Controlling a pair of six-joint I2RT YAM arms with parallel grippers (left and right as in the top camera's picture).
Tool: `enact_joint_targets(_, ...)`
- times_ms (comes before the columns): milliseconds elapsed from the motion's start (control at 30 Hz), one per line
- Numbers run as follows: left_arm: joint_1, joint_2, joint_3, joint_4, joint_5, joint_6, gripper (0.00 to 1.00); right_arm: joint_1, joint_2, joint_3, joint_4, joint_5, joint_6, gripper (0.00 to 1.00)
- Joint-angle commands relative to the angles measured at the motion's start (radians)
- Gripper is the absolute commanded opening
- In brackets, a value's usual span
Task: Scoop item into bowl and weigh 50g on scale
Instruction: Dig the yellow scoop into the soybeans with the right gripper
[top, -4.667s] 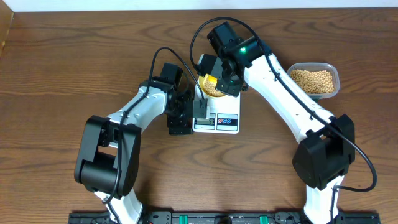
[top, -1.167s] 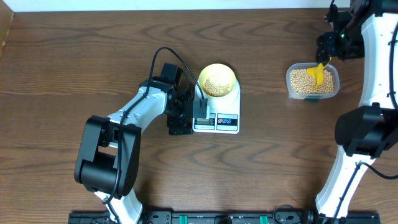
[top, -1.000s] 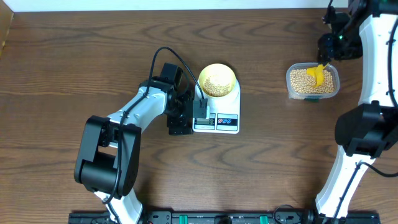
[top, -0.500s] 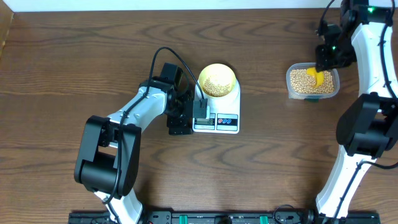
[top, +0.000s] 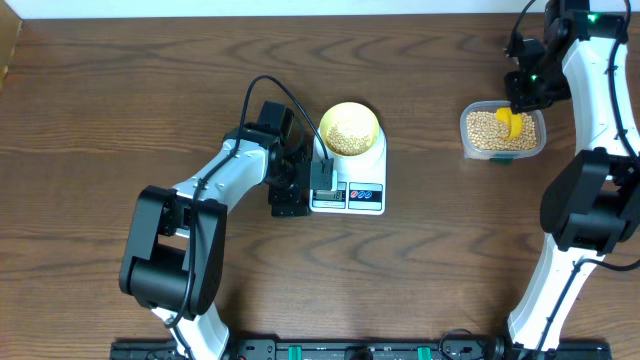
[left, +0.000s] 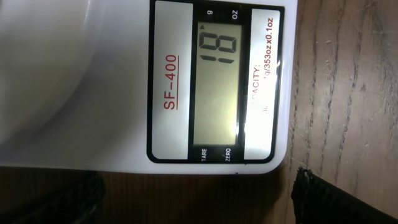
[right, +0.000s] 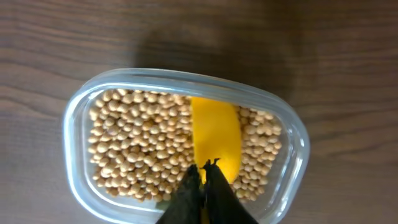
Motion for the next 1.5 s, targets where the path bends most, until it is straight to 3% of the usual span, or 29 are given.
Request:
enact_joint_targets(0,0.000,0.006,-0.013,0.001,0.032,-0.008,0.98,-0.004,-0.007,0.001,0.003,-0.062,-0.031,0.01)
enact_joint_targets(267,0.000,0.006,-0.013,0.001,-0.014,-0.008,0.98,-0.047,-0.007,0.001,0.005,-0.162,-0.049,0.01)
enact_joint_targets(800,0.000,0.006,-0.013,0.001,-0.014,-0.008,0.98,-0.050,-0.007,0.000,0.020,-0.169,-0.048,0.01)
enact_joint_targets(1100,0.000,0.006,-0.013,0.001,-0.014,-0.008,0.98,-0.091,-0.004,-0.021,0.029,-0.411,-0.036,0.01)
enact_joint_targets(1467,0.000,0.006,-0.013,0.001,-0.014,-0.008,0.98,-0.131,-0.004,-0.071,0.037,-0.447,-0.005,0.01)
